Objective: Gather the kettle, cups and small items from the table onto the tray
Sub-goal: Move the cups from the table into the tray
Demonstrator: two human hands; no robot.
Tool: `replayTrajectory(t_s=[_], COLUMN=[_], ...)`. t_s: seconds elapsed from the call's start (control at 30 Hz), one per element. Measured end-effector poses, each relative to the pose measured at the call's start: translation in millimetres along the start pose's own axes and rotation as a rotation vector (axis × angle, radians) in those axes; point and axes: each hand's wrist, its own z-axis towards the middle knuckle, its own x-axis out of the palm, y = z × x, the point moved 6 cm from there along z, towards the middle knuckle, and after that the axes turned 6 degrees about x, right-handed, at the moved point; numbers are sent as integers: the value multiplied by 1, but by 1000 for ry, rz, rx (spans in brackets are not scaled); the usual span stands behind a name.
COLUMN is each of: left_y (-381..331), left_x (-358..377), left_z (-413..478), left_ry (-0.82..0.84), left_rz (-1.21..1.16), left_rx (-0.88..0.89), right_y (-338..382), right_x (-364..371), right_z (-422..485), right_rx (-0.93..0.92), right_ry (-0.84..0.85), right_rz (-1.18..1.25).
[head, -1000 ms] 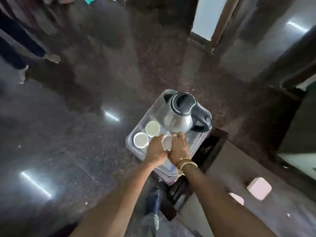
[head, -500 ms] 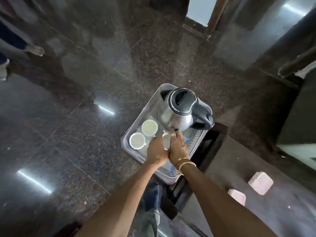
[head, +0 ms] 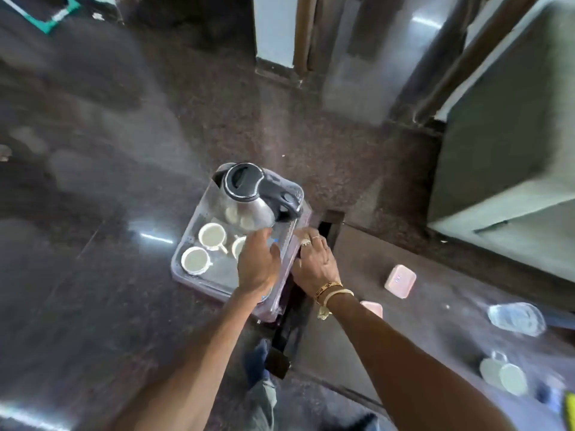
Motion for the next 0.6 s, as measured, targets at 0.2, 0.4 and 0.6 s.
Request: replayTrajectory(t_s=[0.2, 0.4, 0.6], left_y=[-114, -205, -262], left_x=[60, 163, 271], left_z=[-46, -137, -225], left_ry=[77, 251, 409], left_rz=[15, 49, -4], left_rx=[252, 440, 443], right_y=[-96, -224, -360], right_x=[-78, -127, -137], right_z=[-65, -168, -271], right_rx=[175, 363, 623], right_ry=[-232, -355, -334], right_rz=[45, 84, 107])
